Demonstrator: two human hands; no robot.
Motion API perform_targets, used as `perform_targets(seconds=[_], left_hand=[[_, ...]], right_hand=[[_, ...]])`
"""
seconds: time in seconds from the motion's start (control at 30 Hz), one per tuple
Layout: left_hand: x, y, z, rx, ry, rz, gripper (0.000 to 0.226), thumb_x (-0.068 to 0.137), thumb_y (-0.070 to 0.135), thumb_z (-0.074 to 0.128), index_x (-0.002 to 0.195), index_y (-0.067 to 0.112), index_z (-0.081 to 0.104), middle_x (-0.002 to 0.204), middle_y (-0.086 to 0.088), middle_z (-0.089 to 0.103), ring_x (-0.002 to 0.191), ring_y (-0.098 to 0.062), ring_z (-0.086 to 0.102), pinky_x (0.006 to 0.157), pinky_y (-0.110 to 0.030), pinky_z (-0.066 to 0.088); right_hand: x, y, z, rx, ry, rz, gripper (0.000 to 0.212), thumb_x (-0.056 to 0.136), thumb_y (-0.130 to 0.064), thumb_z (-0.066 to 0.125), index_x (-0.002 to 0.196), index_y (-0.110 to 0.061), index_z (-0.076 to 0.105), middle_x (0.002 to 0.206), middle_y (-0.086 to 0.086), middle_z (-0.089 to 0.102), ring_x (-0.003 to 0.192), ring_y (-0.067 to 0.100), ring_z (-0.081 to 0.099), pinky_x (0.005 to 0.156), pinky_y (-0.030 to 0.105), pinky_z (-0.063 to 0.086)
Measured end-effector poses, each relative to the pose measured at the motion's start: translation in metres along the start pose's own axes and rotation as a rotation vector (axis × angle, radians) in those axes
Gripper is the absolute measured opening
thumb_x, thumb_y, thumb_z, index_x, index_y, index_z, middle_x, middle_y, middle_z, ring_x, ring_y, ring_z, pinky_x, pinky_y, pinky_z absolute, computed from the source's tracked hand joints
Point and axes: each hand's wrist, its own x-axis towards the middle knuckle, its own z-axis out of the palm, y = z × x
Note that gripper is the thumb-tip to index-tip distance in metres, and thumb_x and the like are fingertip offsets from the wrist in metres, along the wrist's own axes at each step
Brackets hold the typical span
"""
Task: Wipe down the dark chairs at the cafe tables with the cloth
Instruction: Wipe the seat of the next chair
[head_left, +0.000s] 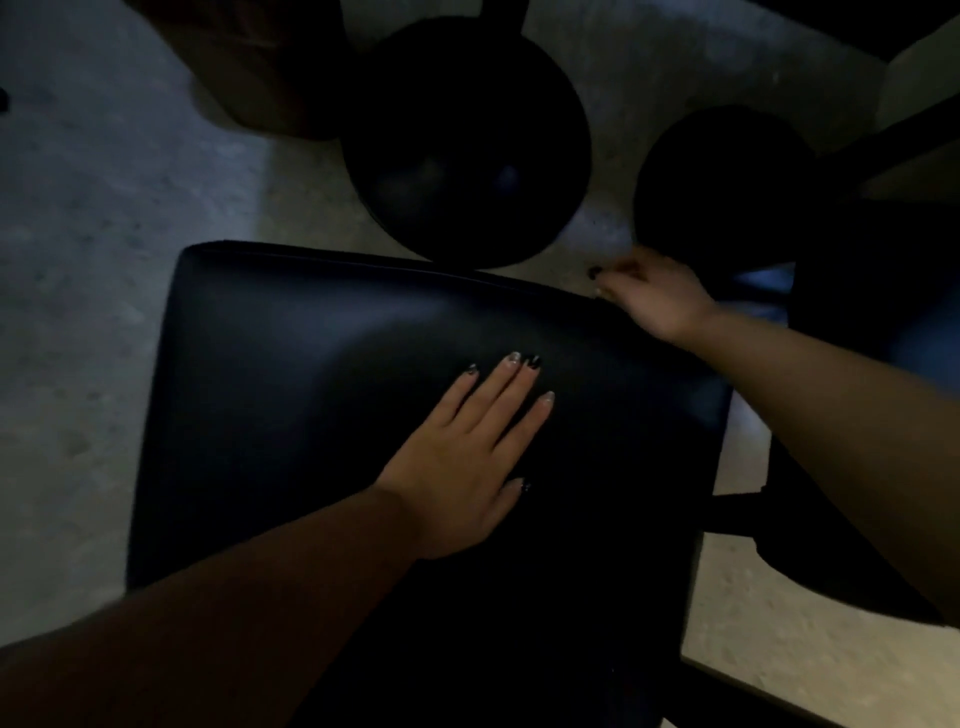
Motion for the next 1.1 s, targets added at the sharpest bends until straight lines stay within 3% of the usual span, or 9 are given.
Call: perform_targets(seconds=[0.1,0.2,0.37,0.47,0.53,0.7,0.87,1.0,1.1], left_hand=[[-0.007,-0.040,-0.013,0.062,-0.096,0.170,0.071,0.098,0.041,0.031,0.155,0.015,-0.004,0.162,-0.012,-0.013,0.147,-0.023,-0.017,0.112,-0.036,-0.021],[-0.022,-0.099,-0.032,0.175,-0.173,0.205,0.071,0.100,0.037,0.029,0.154,0.017,-0.012,0.162,-0.006,-0.017,0.148,-0.019,-0.017,0.115,-0.036,-0.016],[-0.075,-0.187,-0.075,-0.090,0.058,-0.149,0.072,0.095,0.027,0.052,0.153,0.005,0.017,0.161,-0.016,0.012,0.150,-0.025,0.010,0.118,-0.032,0.006],[-0.116,-0.223,-0.078,-0.139,0.080,-0.440,0.073,0.098,0.033,0.047,0.155,0.010,0.008,0.163,-0.011,0.004,0.150,-0.018,0.003,0.114,-0.022,-0.003],[-0.141,-0.233,-0.073,-0.249,0.115,-0.653,0.071,0.100,0.036,0.043,0.156,0.013,0.004,0.164,-0.007,0.002,0.149,-0.015,0.001,0.113,-0.023,-0.001],[-0.183,-0.224,-0.048,-0.524,0.349,-1.059,0.064,0.104,0.038,0.037,0.155,0.013,0.010,0.163,-0.006,0.010,0.149,-0.018,0.008,0.110,-0.024,0.005],[-0.206,-0.203,-0.020,-0.691,0.431,-1.186,0.061,0.104,0.043,0.033,0.155,0.016,0.014,0.163,-0.004,0.014,0.148,-0.016,0.012,0.108,-0.021,0.008],[-0.213,-0.190,-0.016,-0.802,0.495,-1.227,0.059,0.104,0.043,0.032,0.154,0.015,0.021,0.160,-0.006,0.023,0.146,-0.016,0.021,0.110,-0.021,0.014],[-0.214,-0.187,-0.024,-0.881,0.550,-1.238,0.053,0.104,0.040,0.034,0.150,0.015,0.033,0.153,-0.005,0.038,0.139,-0.016,0.035,0.114,-0.029,0.027]], right_hand=[[-0.001,0.000,-0.005,-0.148,-0.044,0.099,0.044,0.094,-0.042,0.048,0.115,-0.007,0.063,0.125,0.018,0.058,0.113,0.033,0.054,0.078,0.026,0.036],[-0.001,-0.024,0.002,-0.262,-0.073,0.124,0.039,0.097,-0.033,0.042,0.109,-0.001,0.063,0.122,0.025,0.058,0.110,0.036,0.055,0.080,0.031,0.039],[0.010,-0.120,0.030,-0.271,-0.123,-0.021,0.039,0.099,-0.029,0.038,0.120,-0.004,0.060,0.132,0.024,0.052,0.118,0.037,0.050,0.088,0.032,0.039],[0.019,-0.196,0.062,-0.280,-0.164,-0.192,0.038,0.098,-0.030,0.039,0.113,-0.005,0.063,0.127,0.025,0.055,0.114,0.037,0.052,0.079,0.029,0.037],[0.019,-0.247,0.088,-0.245,-0.137,-0.285,0.037,0.095,-0.030,0.041,0.102,-0.005,0.066,0.118,0.023,0.061,0.107,0.036,0.057,0.072,0.026,0.035],[0.006,-0.327,0.136,-0.339,0.052,-0.419,0.039,0.090,-0.033,0.041,0.110,-0.008,0.065,0.119,0.018,0.061,0.108,0.037,0.059,0.077,0.031,0.041],[-0.022,-0.347,0.155,-0.631,0.088,-0.740,0.036,0.093,-0.028,0.039,0.108,-0.006,0.064,0.115,0.021,0.062,0.101,0.040,0.060,0.071,0.033,0.037],[-0.085,-0.350,0.200,-0.890,-0.097,-1.035,0.028,0.090,-0.020,0.046,0.108,-0.014,0.068,0.114,0.011,0.065,0.102,0.035,0.062,0.070,0.034,0.040],[-0.132,-0.334,0.235,-0.899,-0.228,-1.144,0.028,0.093,-0.020,0.045,0.109,-0.016,0.067,0.116,0.006,0.065,0.104,0.030,0.062,0.080,0.036,0.045]])
